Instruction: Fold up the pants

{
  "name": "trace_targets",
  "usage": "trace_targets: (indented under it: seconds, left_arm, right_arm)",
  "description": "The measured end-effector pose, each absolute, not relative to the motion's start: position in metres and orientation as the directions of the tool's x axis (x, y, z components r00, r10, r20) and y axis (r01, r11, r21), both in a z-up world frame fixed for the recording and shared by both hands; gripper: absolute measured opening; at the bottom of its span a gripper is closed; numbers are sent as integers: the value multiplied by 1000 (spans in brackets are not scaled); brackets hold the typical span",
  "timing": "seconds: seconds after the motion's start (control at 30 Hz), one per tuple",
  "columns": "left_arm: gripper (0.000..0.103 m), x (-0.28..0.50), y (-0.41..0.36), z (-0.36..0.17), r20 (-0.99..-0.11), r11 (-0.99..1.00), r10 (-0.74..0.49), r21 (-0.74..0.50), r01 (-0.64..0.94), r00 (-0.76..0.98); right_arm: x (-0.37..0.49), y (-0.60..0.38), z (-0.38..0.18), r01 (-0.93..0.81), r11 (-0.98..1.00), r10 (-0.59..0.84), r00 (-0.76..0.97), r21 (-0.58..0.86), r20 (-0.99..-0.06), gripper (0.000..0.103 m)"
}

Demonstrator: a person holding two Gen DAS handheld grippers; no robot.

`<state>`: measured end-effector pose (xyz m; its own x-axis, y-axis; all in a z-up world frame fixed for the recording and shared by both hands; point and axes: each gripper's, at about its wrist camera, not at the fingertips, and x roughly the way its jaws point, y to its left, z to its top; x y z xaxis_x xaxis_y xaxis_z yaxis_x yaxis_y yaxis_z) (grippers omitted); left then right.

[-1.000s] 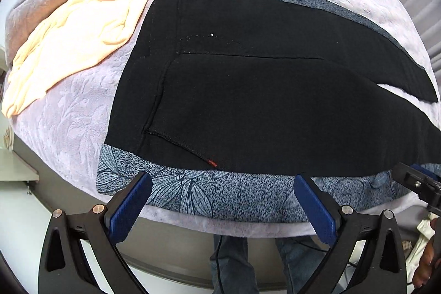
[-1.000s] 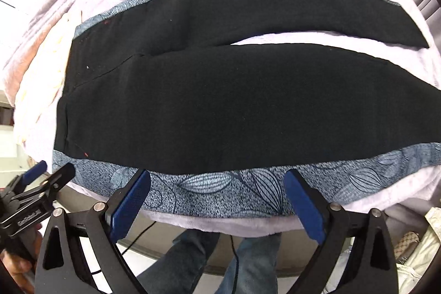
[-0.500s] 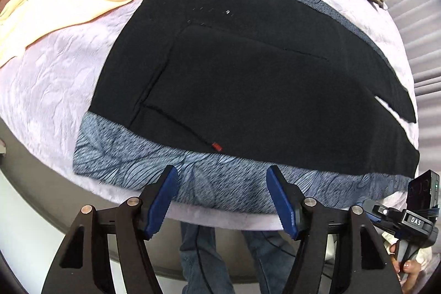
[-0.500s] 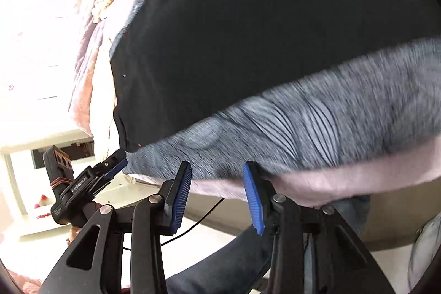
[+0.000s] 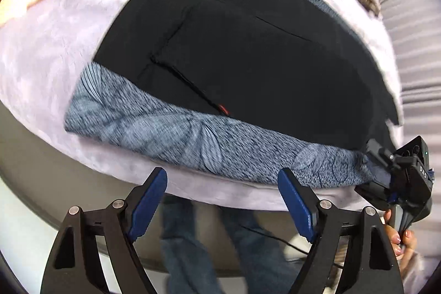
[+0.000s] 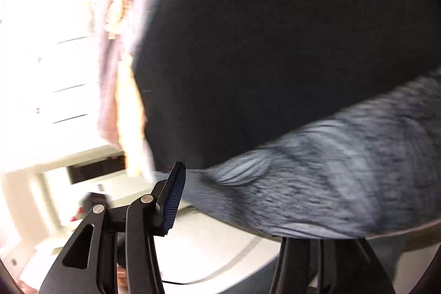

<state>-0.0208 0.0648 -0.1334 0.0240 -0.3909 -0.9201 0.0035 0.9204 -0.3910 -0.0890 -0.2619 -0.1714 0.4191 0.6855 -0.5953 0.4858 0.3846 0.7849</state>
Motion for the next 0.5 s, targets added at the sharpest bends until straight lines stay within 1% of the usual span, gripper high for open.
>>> trace_targets:
  seconds: [0.13,0.23,0.37,0.43,0.47,0.5]
  left_arm:
    - [83,-18,63,-142,-857,855,-515,-515,-63,13]
    - [83,-11,64,-151,-817,810,-576,-574,-120,25]
    - [83,2,78,-154,-802,783,-592,-596,-177,81]
    - [83,8,92,-153,-793,763,-598,-609,-216,121]
    - [82,11,96,-154,-790,757,-600,-612,-229,126]
    - [75,13,99,-153,-787,754,-604,-616,-229,129]
  right_arm:
    - [-81,-264,-134,412,376,691,471,830,-548,55]
    - [-77,-266,-119,389,395,693,469,832,-548,55]
    - [-78,-267,-106,375,383,689,492,844,-531,55]
    - [-85,-270,-107,379,389,686,489,840,-539,55]
    - [-90,-270,-109,391,398,684,477,830,-552,55]
    - [-92,-271,-111,401,406,679,469,821,-564,55]
